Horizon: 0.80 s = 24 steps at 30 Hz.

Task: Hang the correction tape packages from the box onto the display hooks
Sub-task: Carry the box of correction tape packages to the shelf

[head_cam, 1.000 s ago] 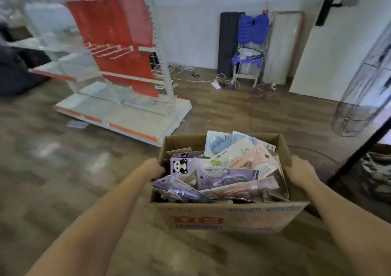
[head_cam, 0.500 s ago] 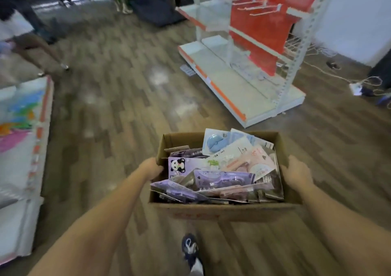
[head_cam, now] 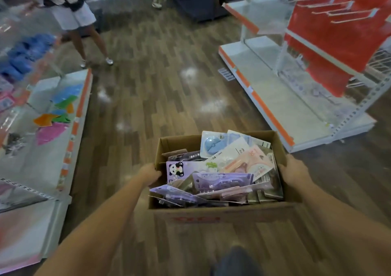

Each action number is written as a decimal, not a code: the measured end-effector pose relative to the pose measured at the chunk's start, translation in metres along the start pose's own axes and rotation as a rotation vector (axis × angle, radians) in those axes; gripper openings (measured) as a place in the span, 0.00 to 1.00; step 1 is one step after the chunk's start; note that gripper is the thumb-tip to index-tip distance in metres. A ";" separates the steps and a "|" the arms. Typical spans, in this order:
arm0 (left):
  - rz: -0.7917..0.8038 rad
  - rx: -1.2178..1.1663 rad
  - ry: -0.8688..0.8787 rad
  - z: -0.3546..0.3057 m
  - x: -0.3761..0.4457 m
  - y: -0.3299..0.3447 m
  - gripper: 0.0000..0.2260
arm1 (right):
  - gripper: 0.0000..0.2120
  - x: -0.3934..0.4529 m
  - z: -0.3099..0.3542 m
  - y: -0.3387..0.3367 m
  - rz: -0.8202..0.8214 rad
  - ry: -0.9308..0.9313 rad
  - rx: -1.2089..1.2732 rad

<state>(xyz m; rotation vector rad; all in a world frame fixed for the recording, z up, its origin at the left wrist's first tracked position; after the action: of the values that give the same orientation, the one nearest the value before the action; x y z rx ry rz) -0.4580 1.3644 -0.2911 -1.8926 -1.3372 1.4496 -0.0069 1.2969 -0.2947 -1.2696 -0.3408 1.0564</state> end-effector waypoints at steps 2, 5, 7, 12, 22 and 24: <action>0.003 -0.012 -0.014 -0.002 0.031 -0.014 0.11 | 0.14 0.032 0.026 0.001 0.007 -0.012 -0.011; -0.005 -0.030 -0.027 -0.008 0.074 -0.035 0.10 | 0.14 0.081 0.065 0.000 0.003 -0.039 -0.038; -0.015 -0.053 -0.046 -0.010 0.100 -0.050 0.11 | 0.13 0.116 0.095 -0.004 -0.002 -0.056 -0.050; -0.051 -0.109 -0.107 -0.016 0.170 -0.092 0.06 | 0.13 0.203 0.177 -0.006 0.017 -0.116 -0.054; -0.025 -0.120 -0.115 -0.026 0.343 -0.184 0.03 | 0.14 0.341 0.313 0.004 0.058 -0.100 -0.063; 0.005 -0.110 -0.099 -0.029 0.388 -0.204 0.03 | 0.14 0.371 0.339 0.008 0.055 -0.077 -0.040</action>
<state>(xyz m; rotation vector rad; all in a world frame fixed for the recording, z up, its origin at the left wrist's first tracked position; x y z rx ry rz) -0.5212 1.7978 -0.3202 -1.9151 -1.4864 1.5185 -0.0649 1.7954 -0.3133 -1.2821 -0.3888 1.1523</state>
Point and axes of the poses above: each hand's wrist, its own x-axis towards the middle knuckle, its own y-axis out of the palm, z = x × y, the point moved 8 cm from there along x, towards the middle knuckle, and after that the axes turned 5 degrees about y, right-handed, at the moved point
